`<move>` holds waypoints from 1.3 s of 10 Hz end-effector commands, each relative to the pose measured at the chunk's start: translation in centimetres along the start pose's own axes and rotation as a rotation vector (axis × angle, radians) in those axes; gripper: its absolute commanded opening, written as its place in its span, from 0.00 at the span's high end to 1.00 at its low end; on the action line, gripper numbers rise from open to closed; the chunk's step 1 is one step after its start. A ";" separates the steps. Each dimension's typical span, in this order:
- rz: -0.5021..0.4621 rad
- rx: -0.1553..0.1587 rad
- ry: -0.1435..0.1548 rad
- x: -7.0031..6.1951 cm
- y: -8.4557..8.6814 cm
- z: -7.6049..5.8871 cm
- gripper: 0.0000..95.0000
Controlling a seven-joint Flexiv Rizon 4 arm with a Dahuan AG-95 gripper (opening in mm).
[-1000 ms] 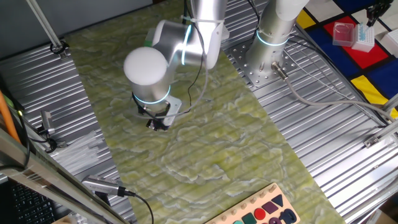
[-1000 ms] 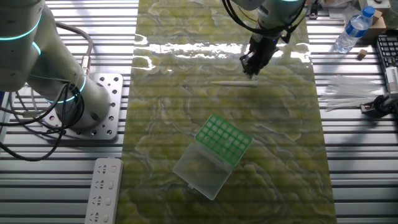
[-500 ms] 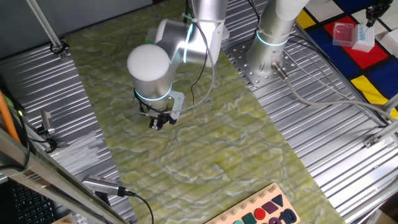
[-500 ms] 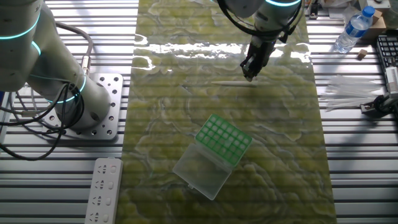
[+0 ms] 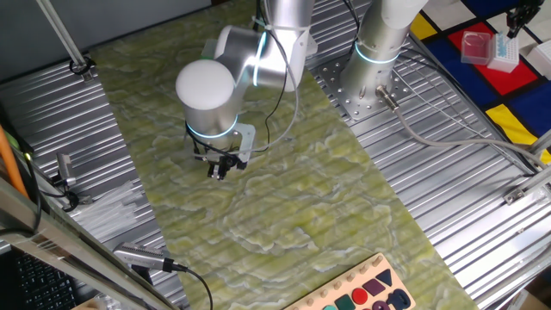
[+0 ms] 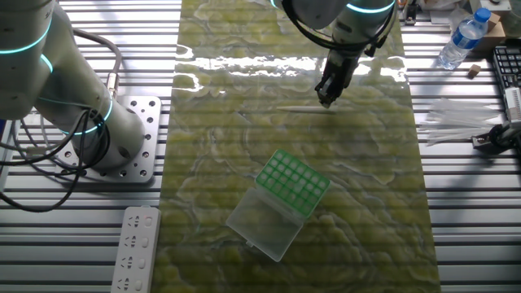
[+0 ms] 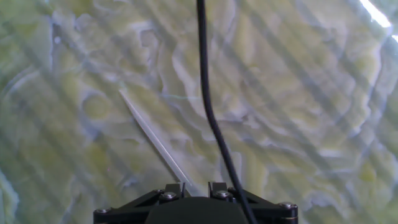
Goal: Insert a large pipette tip into the holder for large pipette tips
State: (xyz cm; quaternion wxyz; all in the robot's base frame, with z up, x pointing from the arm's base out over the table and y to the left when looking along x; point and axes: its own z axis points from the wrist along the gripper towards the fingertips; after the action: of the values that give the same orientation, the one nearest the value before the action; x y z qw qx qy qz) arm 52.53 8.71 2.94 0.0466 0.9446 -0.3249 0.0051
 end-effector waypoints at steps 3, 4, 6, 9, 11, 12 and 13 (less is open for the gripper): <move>-0.025 0.010 -0.006 0.3 0.5 0.3 0.80; -0.027 0.012 -0.008 0.3 0.5 0.4 0.80; -0.030 0.012 -0.008 0.2 0.4 0.5 0.80; -0.056 0.022 -0.012 0.2 0.4 0.7 0.80; -0.062 0.030 -0.017 0.1 0.4 0.8 0.80; -0.064 0.034 -0.017 0.1 0.4 1.0 0.80; -0.068 0.036 -0.016 0.0 0.3 1.2 0.80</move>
State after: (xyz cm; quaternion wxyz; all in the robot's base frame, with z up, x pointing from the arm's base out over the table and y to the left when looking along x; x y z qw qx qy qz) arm 52.31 8.38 1.74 0.0265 0.9561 -0.2919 0.0014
